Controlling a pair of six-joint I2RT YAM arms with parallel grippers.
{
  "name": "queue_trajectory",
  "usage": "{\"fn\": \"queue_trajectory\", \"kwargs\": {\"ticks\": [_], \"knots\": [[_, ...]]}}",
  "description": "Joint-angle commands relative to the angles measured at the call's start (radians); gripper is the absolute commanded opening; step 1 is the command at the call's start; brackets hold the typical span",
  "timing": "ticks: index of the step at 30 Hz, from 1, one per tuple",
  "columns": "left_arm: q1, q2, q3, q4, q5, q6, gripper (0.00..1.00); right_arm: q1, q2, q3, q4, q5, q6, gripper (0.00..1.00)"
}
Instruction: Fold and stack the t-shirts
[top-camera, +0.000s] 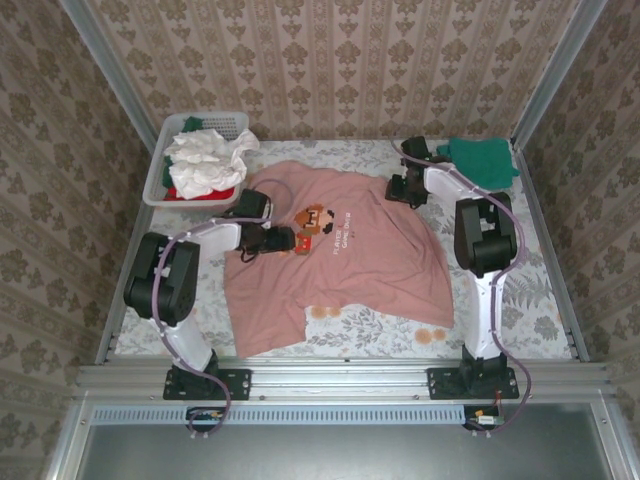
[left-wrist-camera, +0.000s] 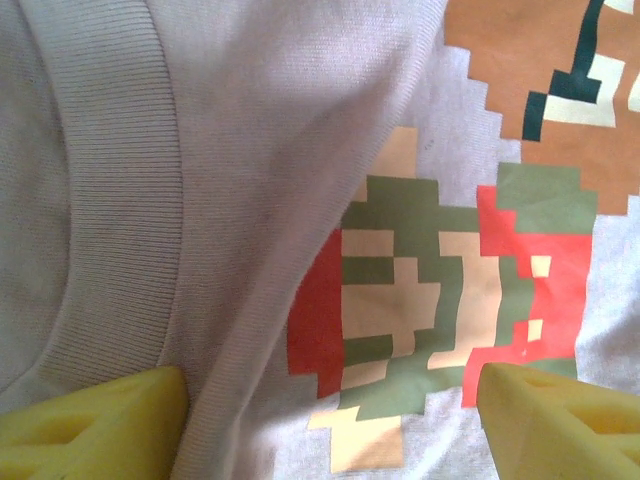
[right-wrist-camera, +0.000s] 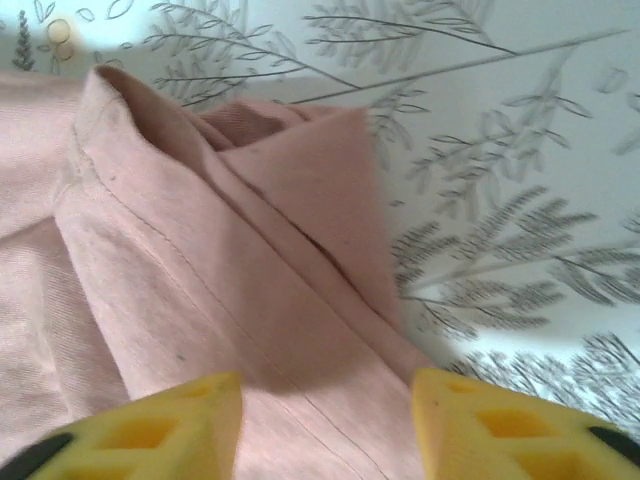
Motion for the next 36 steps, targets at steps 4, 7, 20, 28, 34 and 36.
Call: {"fn": "queue_trajectory", "kwargs": {"ticks": [4,7,20,28,34,36], "knots": [[-0.011,-0.013,-0.05,-0.039,0.03,-0.026,0.78,-0.012,0.013,0.016,-0.102,0.058,-0.014,0.19],[-0.01,-0.013,-0.047,-0.048,0.03,-0.02,0.78,-0.028,-0.025,0.026,-0.12,0.088,-0.029,0.05],[-0.044,-0.037,-0.115,0.001,0.065,-0.07,0.78,-0.16,-0.227,-0.205,-0.092,0.244,0.019,0.0],[-0.021,-0.114,0.085,-0.169,0.037,0.019,0.96,-0.116,-0.293,-0.245,-0.072,0.194,-0.005,0.58],[-0.025,0.045,0.456,-0.251,-0.132,0.156,1.0,0.016,-0.497,-0.374,-0.062,0.29,0.005,0.66],[-0.026,0.169,0.599,-0.273,-0.167,0.194,1.0,0.068,-0.571,-0.459,-0.024,0.276,0.03,0.67]]}}
